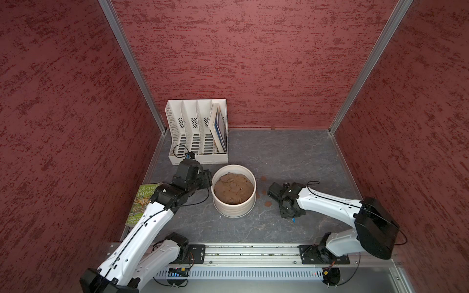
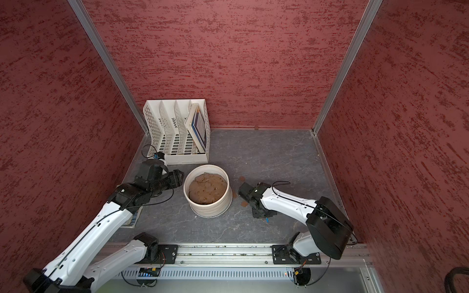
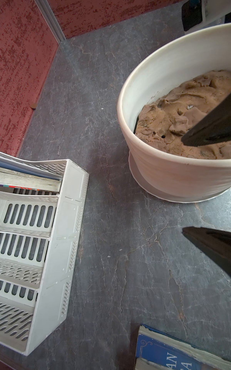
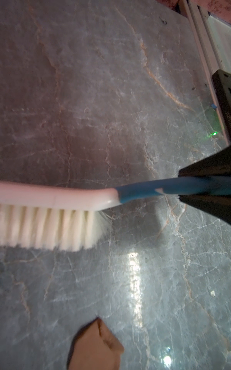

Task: Scrub the dried mud off the ceramic pot
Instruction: Place the brush at the center of the board.

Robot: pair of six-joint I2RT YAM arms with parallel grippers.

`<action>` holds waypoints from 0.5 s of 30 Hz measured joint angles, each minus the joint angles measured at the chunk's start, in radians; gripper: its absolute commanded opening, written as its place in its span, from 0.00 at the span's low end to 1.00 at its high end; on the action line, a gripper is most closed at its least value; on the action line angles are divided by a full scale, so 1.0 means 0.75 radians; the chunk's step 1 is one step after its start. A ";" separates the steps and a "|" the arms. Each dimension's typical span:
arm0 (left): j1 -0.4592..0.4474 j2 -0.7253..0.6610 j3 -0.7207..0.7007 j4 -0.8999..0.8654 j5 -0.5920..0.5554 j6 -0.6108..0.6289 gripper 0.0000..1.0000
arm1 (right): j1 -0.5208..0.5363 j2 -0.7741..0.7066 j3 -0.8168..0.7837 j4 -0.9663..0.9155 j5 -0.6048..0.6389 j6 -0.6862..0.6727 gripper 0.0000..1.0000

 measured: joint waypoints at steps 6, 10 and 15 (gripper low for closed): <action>0.005 0.006 -0.001 0.001 0.005 -0.001 0.66 | 0.000 0.004 -0.001 -0.002 0.000 0.003 0.26; 0.009 0.006 -0.005 0.001 0.007 0.000 0.66 | 0.000 0.004 -0.001 -0.002 0.000 0.008 0.27; 0.010 0.006 -0.005 0.001 0.007 0.000 0.66 | 0.000 -0.039 -0.001 -0.009 0.009 0.027 0.32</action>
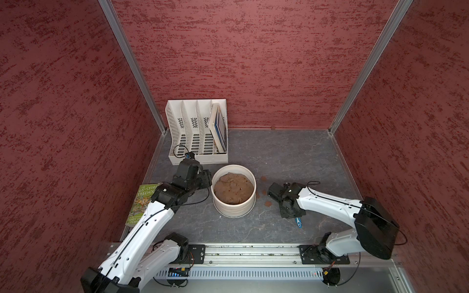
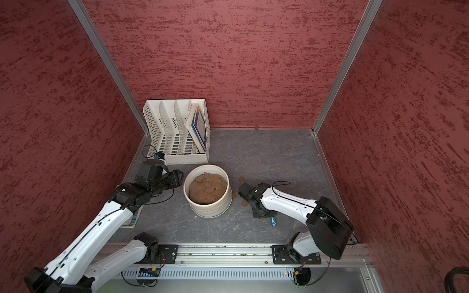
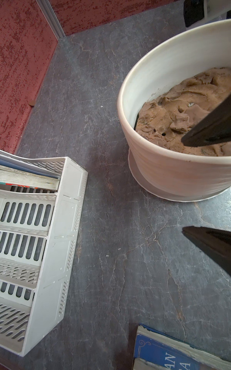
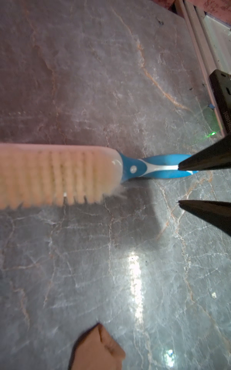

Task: Scrub the dried mud off the ceramic pot
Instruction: Place the brush at the center of the board, then reset both arms

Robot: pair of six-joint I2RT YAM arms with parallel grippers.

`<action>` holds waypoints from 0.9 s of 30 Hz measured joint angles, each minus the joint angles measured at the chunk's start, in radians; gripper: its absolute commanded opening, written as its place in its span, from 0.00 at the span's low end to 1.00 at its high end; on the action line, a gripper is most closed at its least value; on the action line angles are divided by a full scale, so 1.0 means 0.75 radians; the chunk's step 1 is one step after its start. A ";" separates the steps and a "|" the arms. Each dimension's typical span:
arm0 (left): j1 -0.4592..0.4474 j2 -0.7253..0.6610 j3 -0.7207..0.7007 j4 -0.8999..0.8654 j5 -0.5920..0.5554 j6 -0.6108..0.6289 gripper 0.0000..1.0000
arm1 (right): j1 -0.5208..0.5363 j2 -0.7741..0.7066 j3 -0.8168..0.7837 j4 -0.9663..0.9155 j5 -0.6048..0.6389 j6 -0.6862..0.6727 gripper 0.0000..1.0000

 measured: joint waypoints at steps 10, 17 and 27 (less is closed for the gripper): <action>0.007 -0.020 0.000 -0.002 -0.004 0.001 0.68 | 0.000 -0.430 0.002 0.022 0.037 0.014 0.53; 0.013 -0.055 0.056 -0.022 -0.116 0.034 0.85 | 0.000 -0.700 0.025 0.092 0.221 0.020 0.96; 0.148 -0.041 -0.020 0.336 -0.628 0.201 1.00 | -0.107 -0.485 0.036 0.481 0.627 -0.387 0.99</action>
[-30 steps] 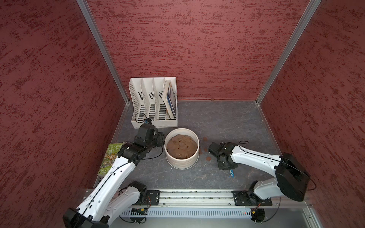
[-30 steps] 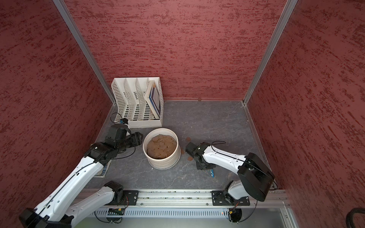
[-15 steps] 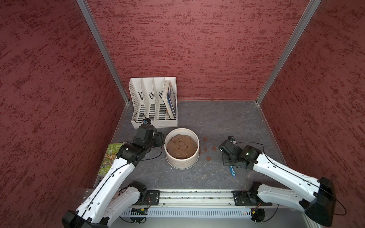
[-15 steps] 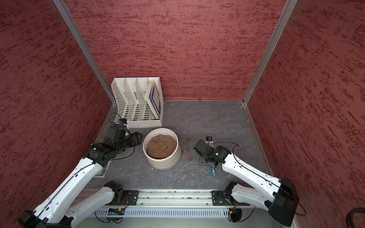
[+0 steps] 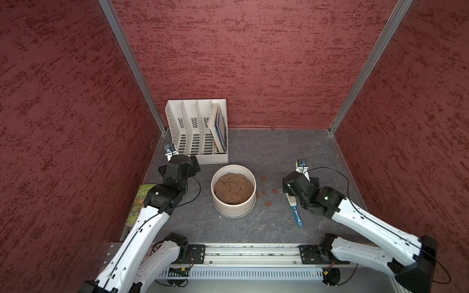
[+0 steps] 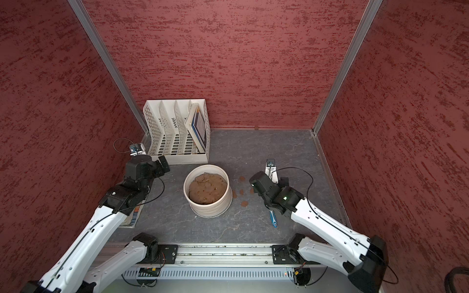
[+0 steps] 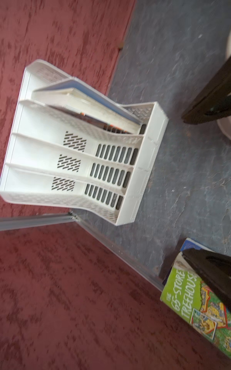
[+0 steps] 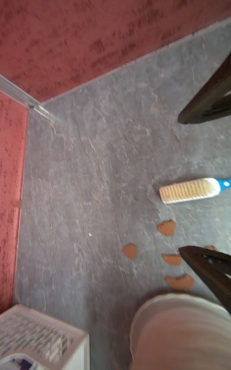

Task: Scrub the dried mud off the ceramic pot
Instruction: Reset both arms

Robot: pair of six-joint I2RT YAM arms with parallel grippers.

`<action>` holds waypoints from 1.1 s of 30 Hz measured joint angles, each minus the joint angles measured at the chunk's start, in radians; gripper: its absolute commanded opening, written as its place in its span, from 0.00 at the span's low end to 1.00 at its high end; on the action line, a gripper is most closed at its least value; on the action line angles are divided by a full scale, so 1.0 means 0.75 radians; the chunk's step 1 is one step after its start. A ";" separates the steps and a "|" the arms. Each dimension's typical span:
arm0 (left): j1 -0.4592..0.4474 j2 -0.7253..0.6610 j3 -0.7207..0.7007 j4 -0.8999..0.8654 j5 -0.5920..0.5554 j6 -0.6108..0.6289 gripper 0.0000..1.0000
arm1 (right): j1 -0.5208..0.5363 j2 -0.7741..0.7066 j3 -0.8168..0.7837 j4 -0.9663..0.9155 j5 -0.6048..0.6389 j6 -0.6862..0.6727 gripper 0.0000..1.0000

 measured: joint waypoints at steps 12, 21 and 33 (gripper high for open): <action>0.477 0.414 -0.490 0.739 0.244 0.106 1.00 | -0.876 0.049 -0.418 0.787 -0.015 -0.175 0.98; 0.515 0.581 -0.601 1.212 0.527 0.164 1.00 | -0.979 0.190 -0.808 1.539 -0.297 -0.304 0.99; 0.377 0.873 -0.714 1.795 0.623 0.317 1.00 | -0.965 0.655 -0.624 2.031 -0.704 -0.558 0.99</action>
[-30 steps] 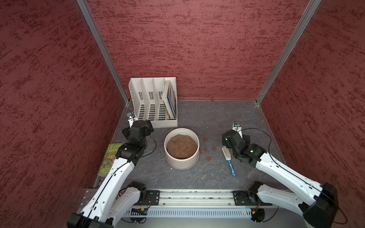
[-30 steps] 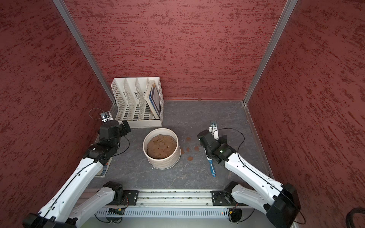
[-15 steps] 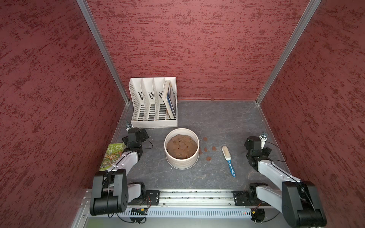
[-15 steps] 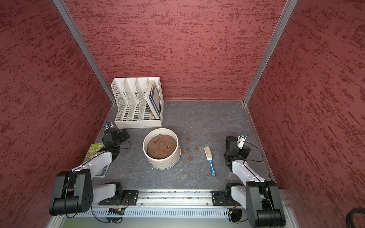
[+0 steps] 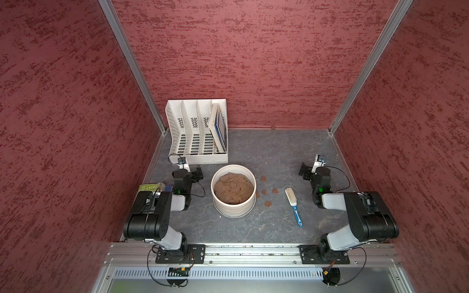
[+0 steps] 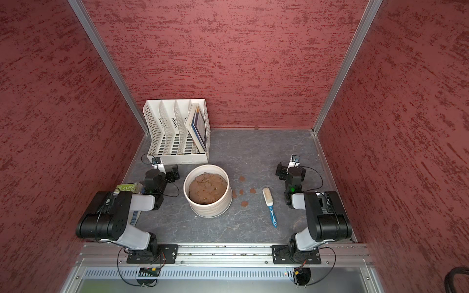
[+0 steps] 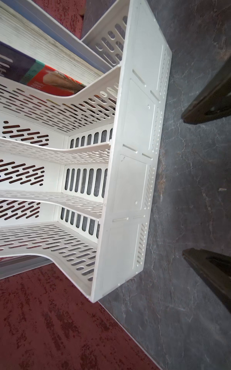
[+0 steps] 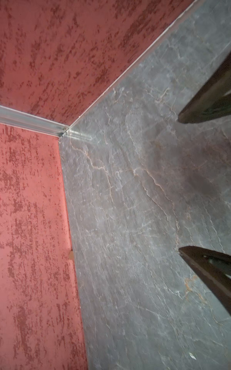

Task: Scrub the dried mud off the ceramic pot
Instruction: Reset both arms

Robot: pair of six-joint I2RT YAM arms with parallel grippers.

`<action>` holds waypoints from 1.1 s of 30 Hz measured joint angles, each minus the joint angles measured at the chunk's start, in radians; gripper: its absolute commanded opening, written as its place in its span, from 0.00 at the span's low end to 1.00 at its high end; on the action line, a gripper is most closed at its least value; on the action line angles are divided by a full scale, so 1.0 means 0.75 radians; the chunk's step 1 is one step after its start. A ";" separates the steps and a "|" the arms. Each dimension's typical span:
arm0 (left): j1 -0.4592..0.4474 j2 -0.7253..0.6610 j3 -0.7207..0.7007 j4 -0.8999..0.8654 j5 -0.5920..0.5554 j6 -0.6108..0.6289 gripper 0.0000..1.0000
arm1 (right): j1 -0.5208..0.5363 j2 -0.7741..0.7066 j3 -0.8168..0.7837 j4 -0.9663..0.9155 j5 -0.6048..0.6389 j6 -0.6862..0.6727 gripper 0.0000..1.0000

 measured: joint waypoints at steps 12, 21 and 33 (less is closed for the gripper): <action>-0.012 -0.001 0.002 0.076 -0.038 0.032 1.00 | 0.008 0.002 -0.011 0.078 -0.028 -0.035 0.99; -0.012 -0.001 0.002 0.082 -0.039 0.032 1.00 | 0.008 0.002 -0.011 0.080 -0.030 -0.039 0.99; -0.012 -0.001 0.002 0.082 -0.038 0.032 1.00 | 0.008 0.002 -0.011 0.079 -0.030 -0.039 0.99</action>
